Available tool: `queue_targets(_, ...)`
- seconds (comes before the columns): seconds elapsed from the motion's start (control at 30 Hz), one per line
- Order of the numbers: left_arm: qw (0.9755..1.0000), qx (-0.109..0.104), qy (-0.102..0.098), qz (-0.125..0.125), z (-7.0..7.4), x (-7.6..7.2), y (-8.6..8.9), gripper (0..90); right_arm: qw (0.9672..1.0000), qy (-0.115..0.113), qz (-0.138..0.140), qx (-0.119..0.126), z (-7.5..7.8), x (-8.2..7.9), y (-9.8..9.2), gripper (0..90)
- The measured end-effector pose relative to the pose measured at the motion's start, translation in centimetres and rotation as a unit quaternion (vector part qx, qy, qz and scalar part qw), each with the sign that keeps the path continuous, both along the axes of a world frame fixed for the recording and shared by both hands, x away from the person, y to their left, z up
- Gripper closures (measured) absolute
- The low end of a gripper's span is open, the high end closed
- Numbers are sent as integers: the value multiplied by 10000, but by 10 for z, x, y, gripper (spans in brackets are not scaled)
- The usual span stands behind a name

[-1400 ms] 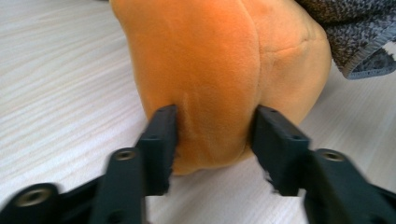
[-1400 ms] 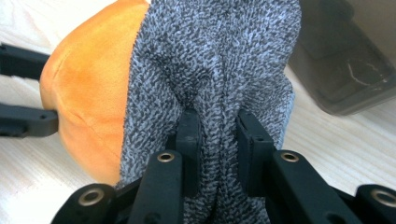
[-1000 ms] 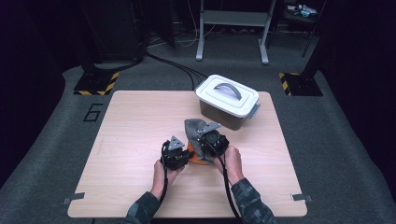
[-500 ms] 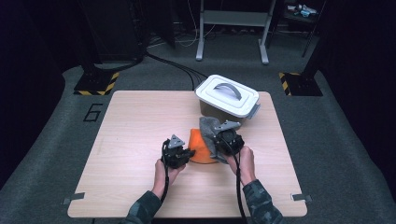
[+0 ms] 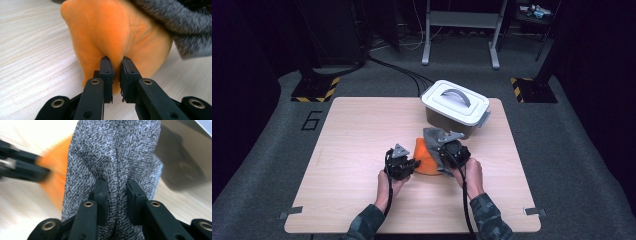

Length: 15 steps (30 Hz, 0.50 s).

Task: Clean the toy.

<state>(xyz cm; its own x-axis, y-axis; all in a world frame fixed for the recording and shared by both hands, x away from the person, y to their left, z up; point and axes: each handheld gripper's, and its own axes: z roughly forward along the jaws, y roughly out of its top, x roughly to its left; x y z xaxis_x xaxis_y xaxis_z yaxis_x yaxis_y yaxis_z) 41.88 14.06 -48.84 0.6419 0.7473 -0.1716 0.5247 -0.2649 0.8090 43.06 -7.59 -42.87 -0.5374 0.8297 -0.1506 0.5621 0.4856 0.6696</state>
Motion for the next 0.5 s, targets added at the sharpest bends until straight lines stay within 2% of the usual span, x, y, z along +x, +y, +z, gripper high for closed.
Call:
queue_targets(0.07,10000,19,-29,-11,0,0,-1,810,9999,65,-96,67,-5,2,-8,728)
queue_targets(0.13,10000,70,-43,21,1,-1,-2,776,9999,71,-68,98,-8,3,-11,729)
queue_targets(0.23,10000,91,-15,7,3,-1,0,588,9999,84,-85,68,-7,3,-8,730)
queue_targets(0.27,9999,105,4,15,4,0,2,588,10000,34,-29,42,-8,5,-8,730)
queue_targets(0.3,10000,85,8,11,3,0,2,493,10000,18,-40,58,-7,6,-6,730)
queue_targets(0.33,9999,124,34,-3,3,1,2,471,9999,74,-68,77,-7,5,-5,730)
queue_targets(0.37,9998,182,81,-58,2,3,1,462,10000,28,-25,50,-7,6,-6,730)
queue_targets(0.43,9998,169,58,-64,1,3,-1,475,10000,11,-25,46,-7,7,-5,730)
queue_targets(0.47,9998,192,32,-67,1,3,-2,514,10000,11,-6,14,-7,7,-6,730)
queue_targets(0.5,9998,190,-13,-100,1,3,-3,638,9999,-14,-71,75,-8,8,-5,729)
